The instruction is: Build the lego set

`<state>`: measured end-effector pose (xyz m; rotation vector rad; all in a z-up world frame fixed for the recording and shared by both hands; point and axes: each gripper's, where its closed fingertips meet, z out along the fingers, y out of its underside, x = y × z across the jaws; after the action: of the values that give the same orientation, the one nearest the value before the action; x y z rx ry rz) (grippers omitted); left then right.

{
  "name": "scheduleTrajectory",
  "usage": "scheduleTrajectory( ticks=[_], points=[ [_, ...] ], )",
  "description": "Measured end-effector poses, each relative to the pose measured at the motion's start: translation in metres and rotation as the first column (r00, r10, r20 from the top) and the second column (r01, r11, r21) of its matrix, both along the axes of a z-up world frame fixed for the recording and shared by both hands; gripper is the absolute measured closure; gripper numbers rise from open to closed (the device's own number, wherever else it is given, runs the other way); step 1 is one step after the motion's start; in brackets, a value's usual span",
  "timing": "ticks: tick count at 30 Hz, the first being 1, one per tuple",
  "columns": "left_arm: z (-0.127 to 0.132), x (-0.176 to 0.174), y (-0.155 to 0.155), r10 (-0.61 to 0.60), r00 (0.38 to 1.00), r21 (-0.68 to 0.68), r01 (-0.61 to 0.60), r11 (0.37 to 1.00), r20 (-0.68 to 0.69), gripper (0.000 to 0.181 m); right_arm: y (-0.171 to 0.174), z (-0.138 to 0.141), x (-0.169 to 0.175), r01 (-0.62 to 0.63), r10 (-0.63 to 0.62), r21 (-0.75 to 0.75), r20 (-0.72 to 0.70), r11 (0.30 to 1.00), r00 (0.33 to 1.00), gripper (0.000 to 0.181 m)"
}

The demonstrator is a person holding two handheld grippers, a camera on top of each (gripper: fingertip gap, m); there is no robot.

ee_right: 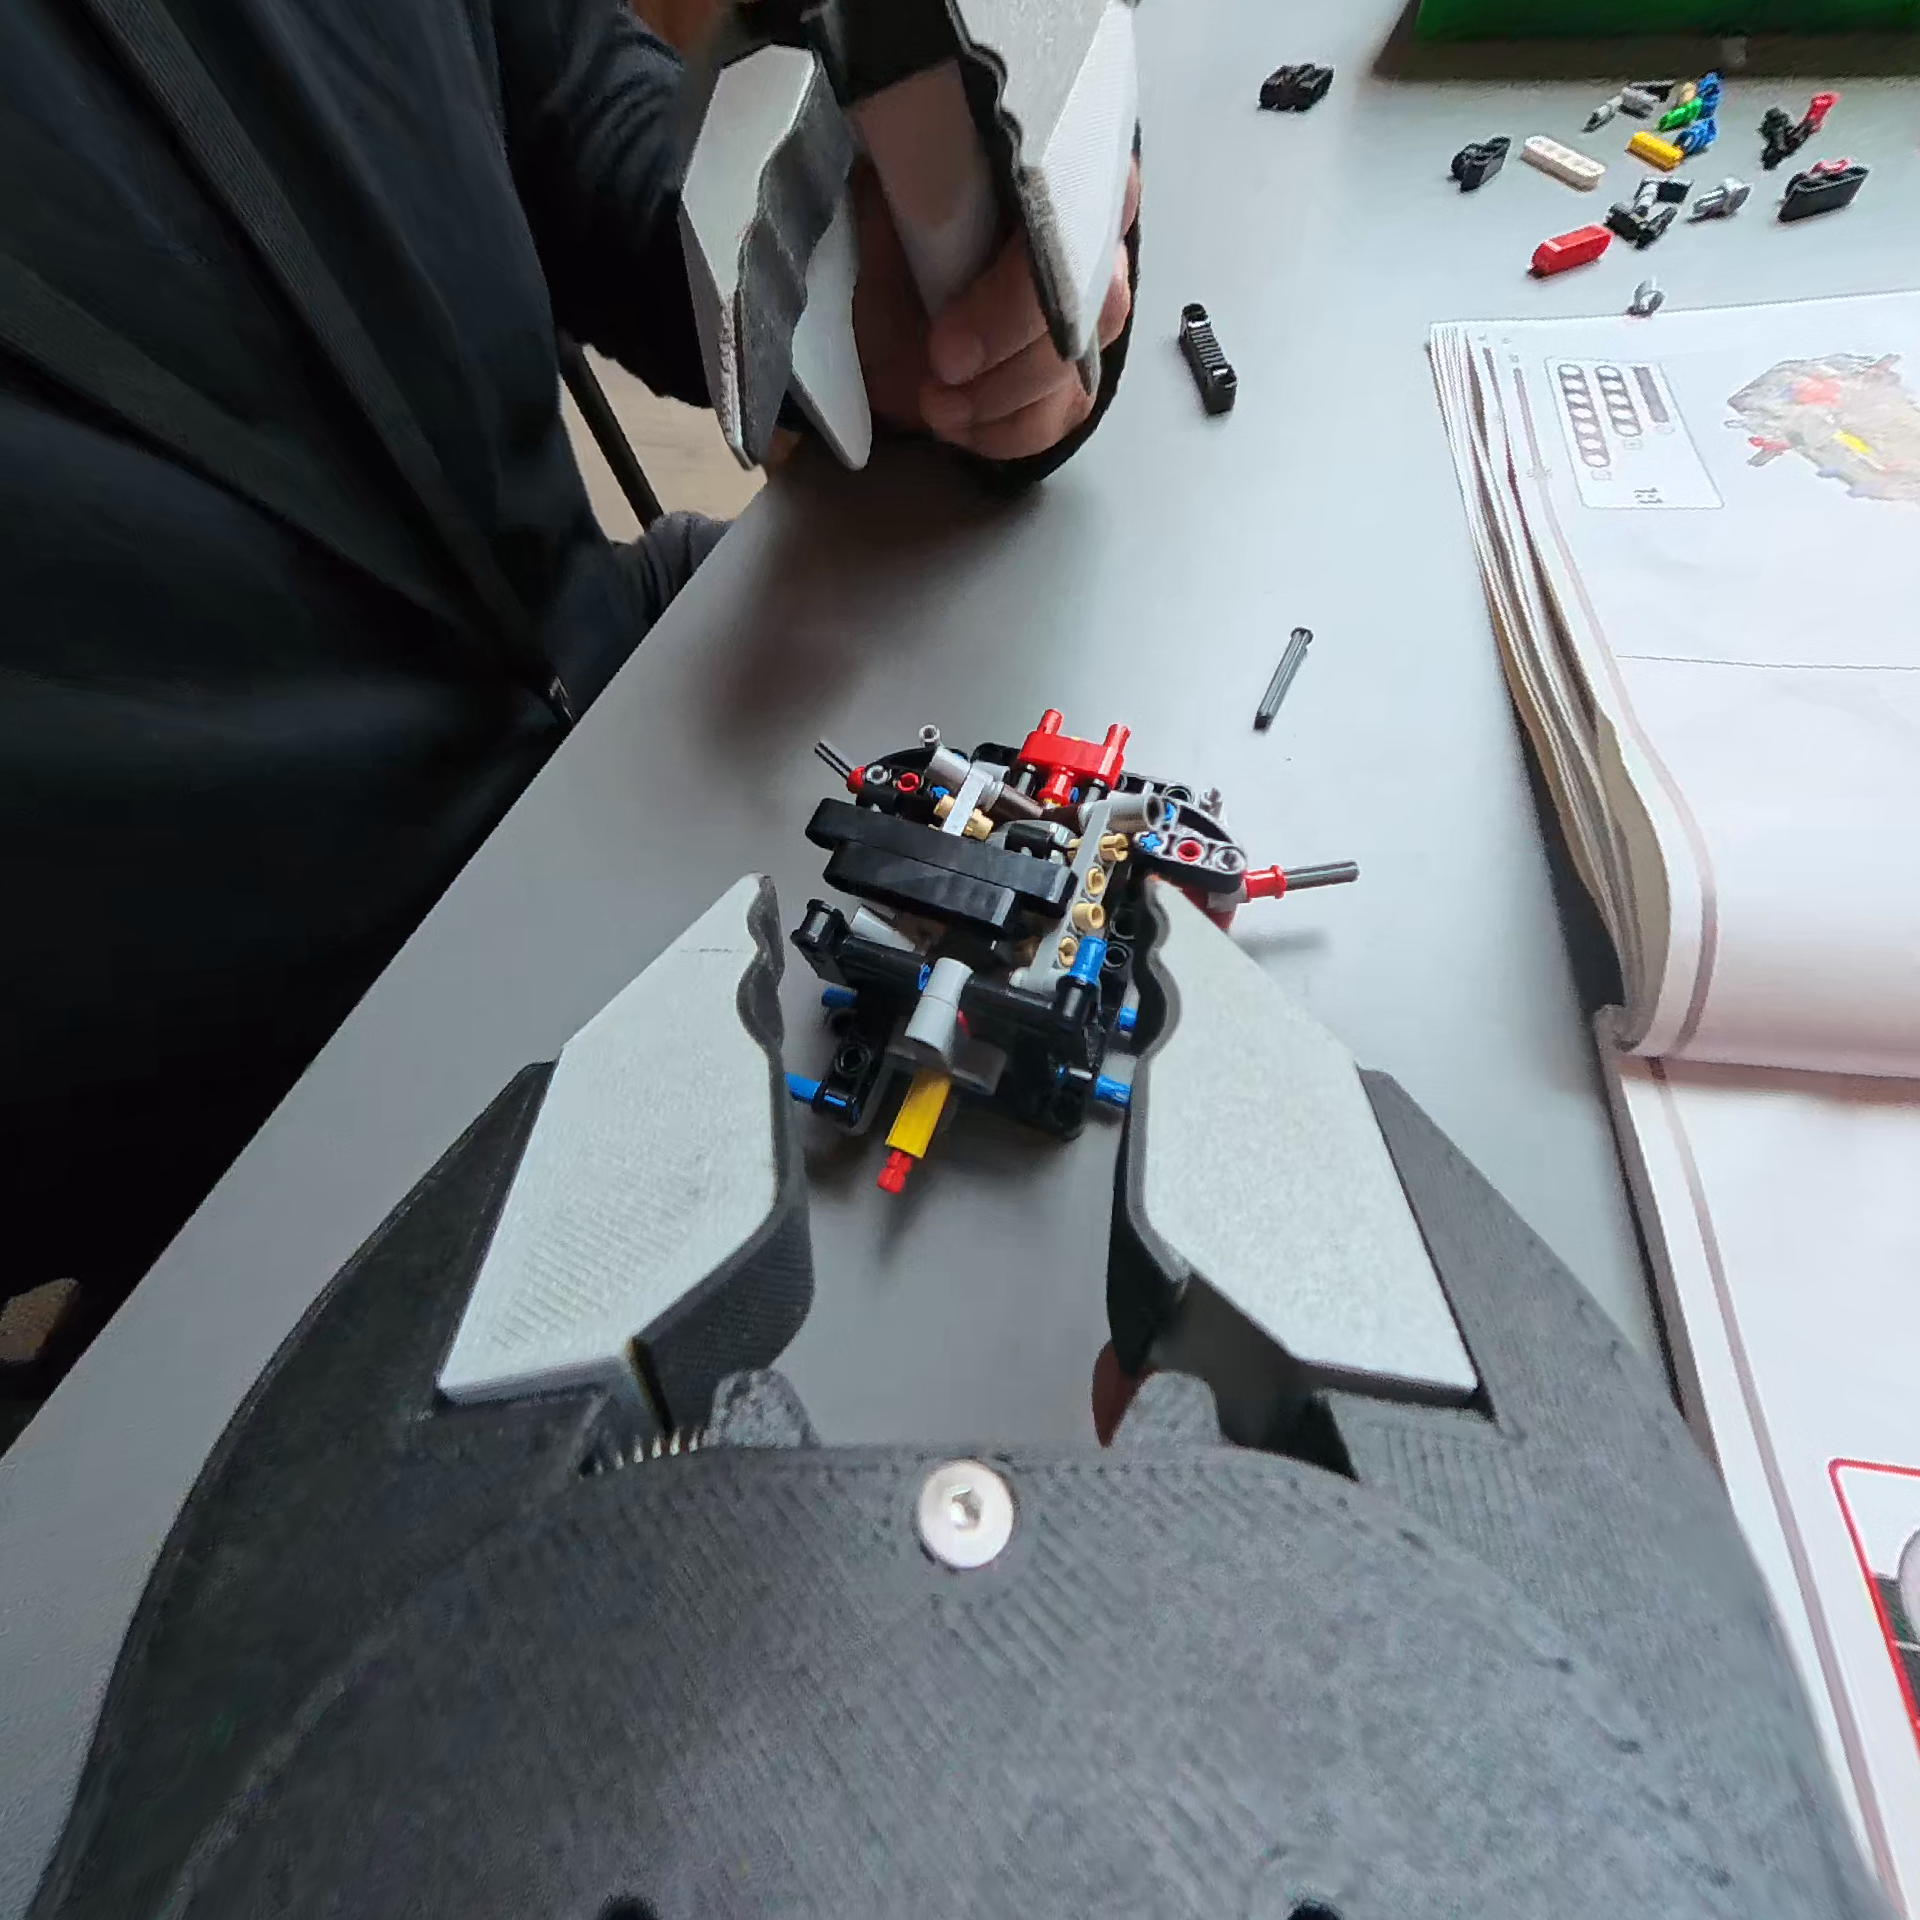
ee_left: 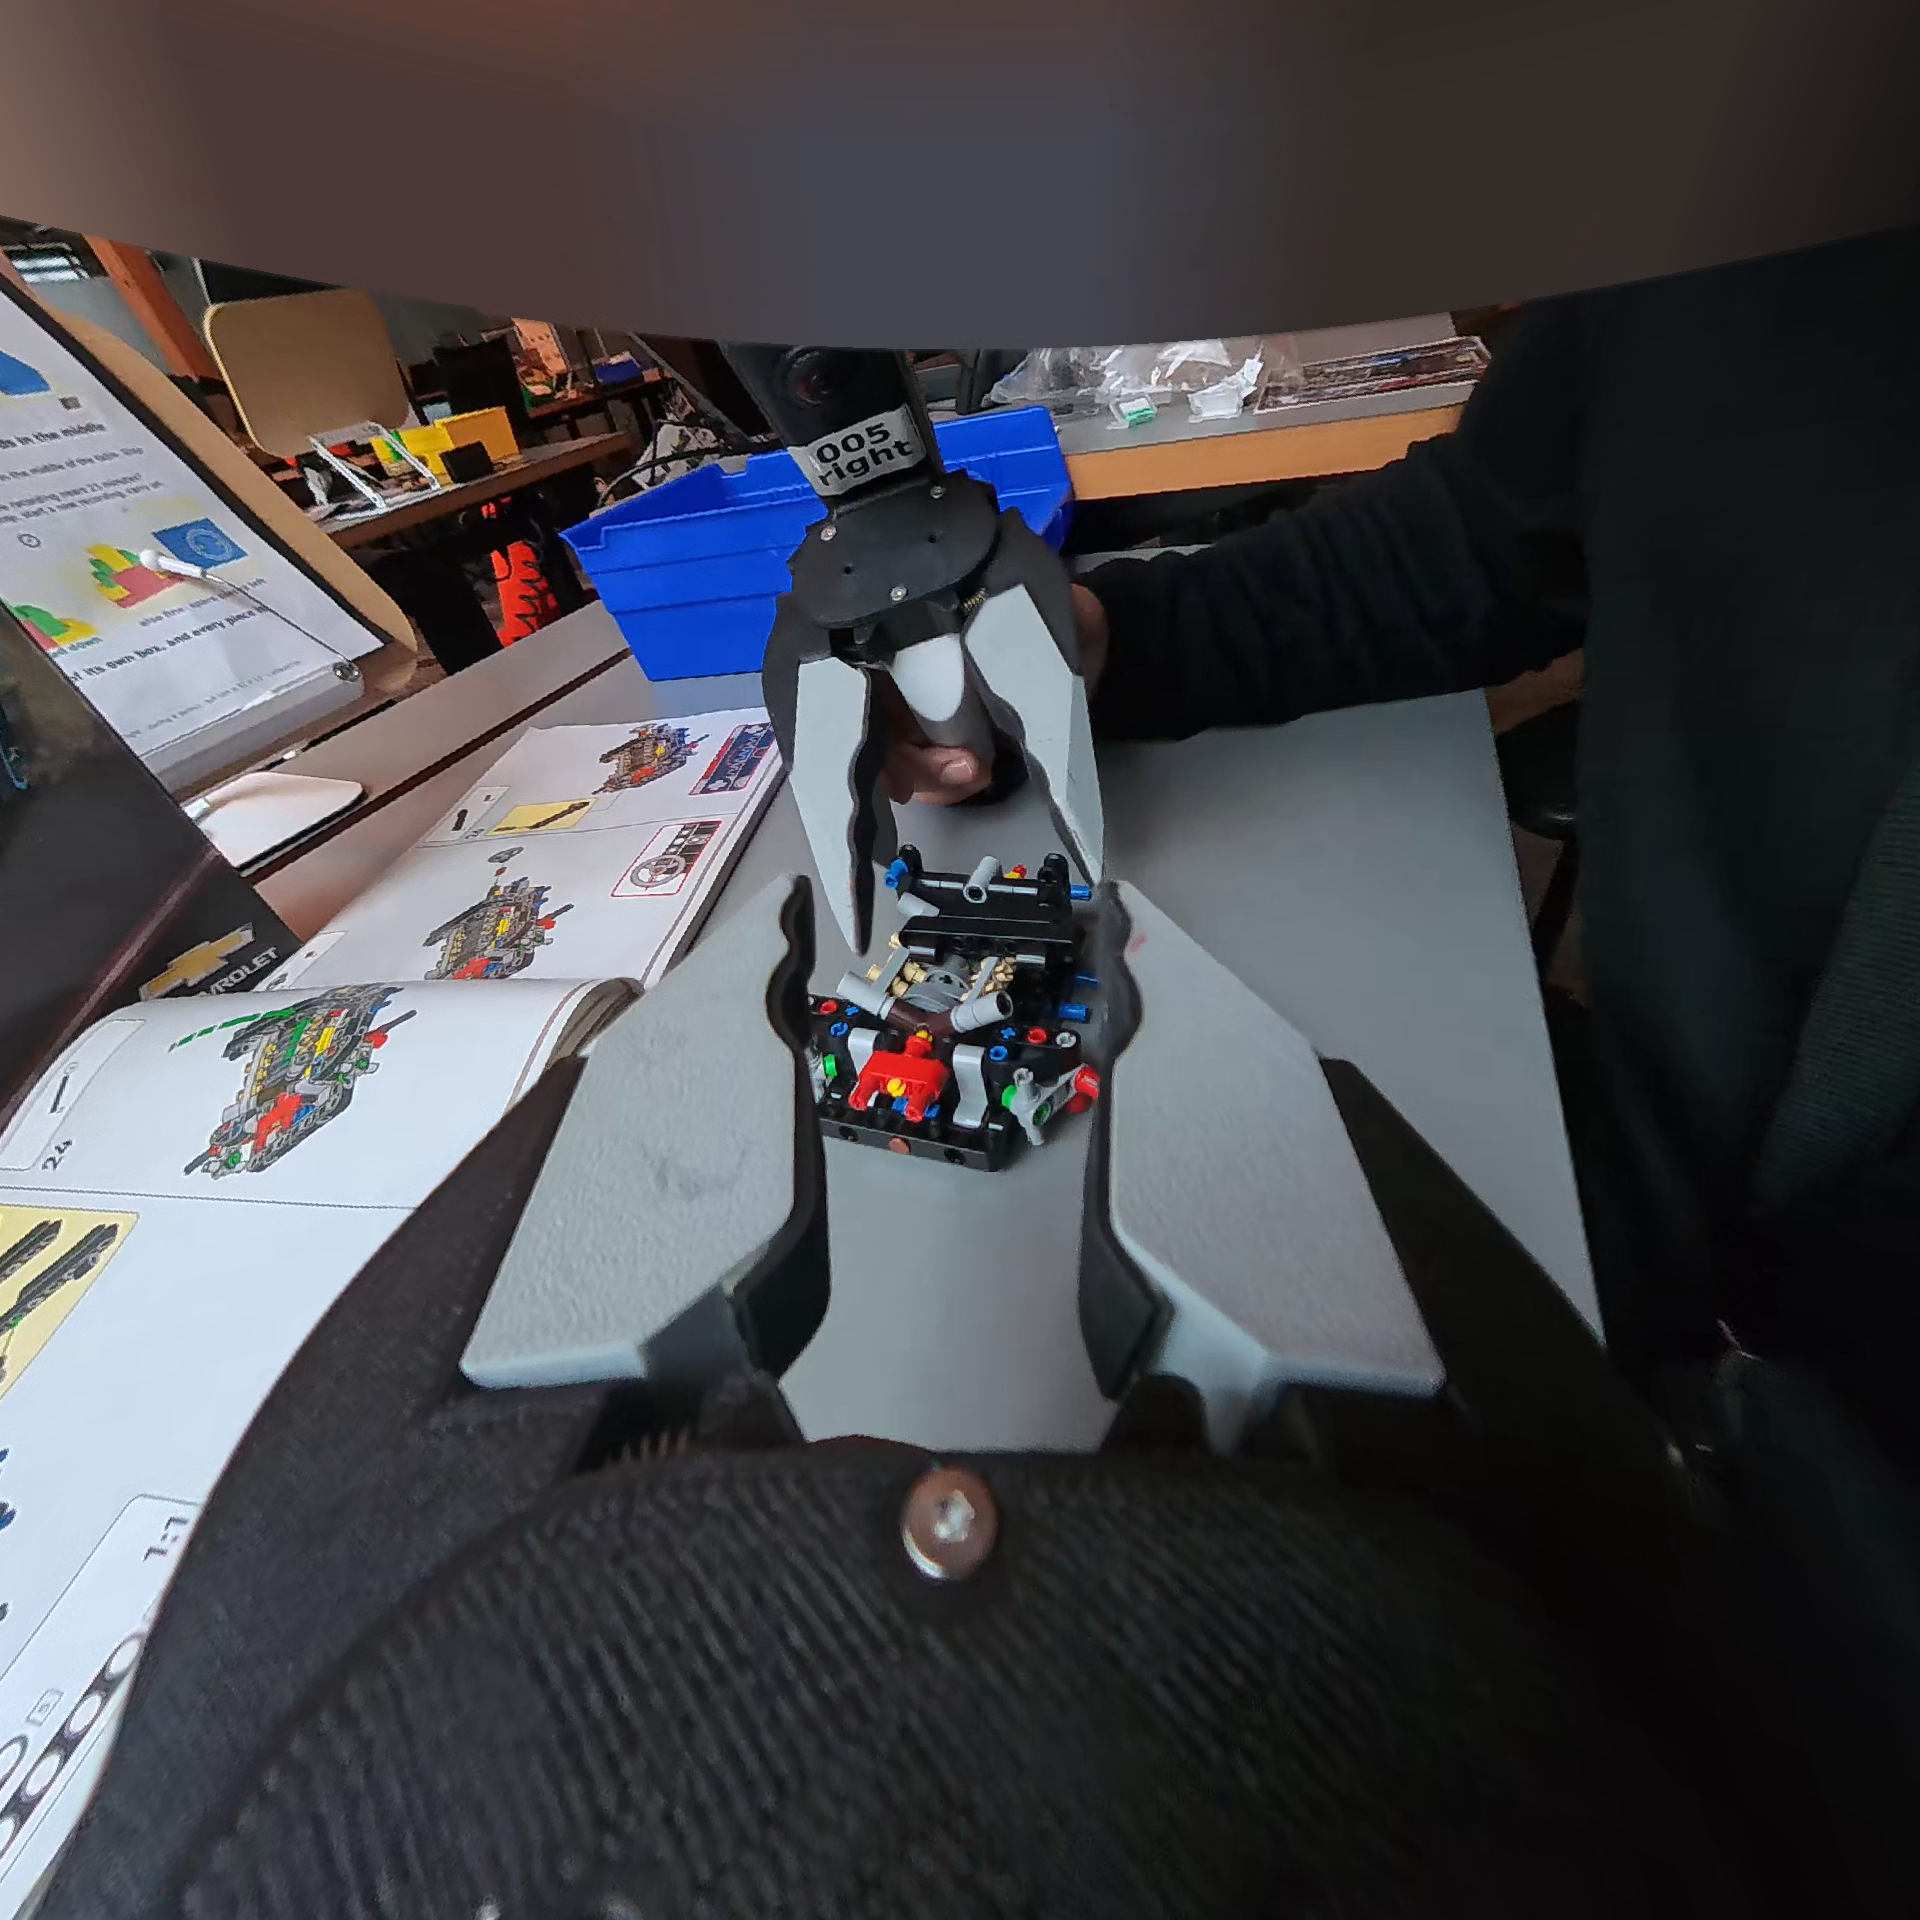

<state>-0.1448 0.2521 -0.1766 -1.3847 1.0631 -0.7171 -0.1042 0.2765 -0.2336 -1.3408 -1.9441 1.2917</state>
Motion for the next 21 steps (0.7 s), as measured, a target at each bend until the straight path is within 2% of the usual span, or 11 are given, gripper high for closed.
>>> scheduleTrajectory(
  ticks=[3, 11, 19, 21],
  points=[
    [0.000, -0.002, 0.000, -0.014, 1.000, -0.015, 0.014, 1.000, 0.006, 0.134, 0.003, 0.006, 0.000, 0.009, -0.010, -0.038, -0.027, 0.999, 1.000, 0.118],
    [-0.004, -0.002, 0.004, -0.011, 1.000, -0.050, 0.011, 0.999, -0.005, 0.132, 0.011, 0.026, 0.001, 0.005, -0.025, -0.165, -0.119, 0.986, 0.993, 0.122],
    [-0.008, -0.001, 0.008, -0.006, 1.000, -0.090, 0.004, 0.996, -0.028, 0.139, 0.022, 0.032, 0.000, 0.092, -0.117, -0.147, -0.169, 0.985, 0.979, 0.125],
    [-0.008, -0.002, 0.009, -0.003, 1.000, -0.101, 0.001, 0.995, -0.018, 0.140, 0.026, 0.033, 0.000, 0.122, -0.147, -0.149, -0.175, 0.981, 0.973, 0.130]
  ],
)
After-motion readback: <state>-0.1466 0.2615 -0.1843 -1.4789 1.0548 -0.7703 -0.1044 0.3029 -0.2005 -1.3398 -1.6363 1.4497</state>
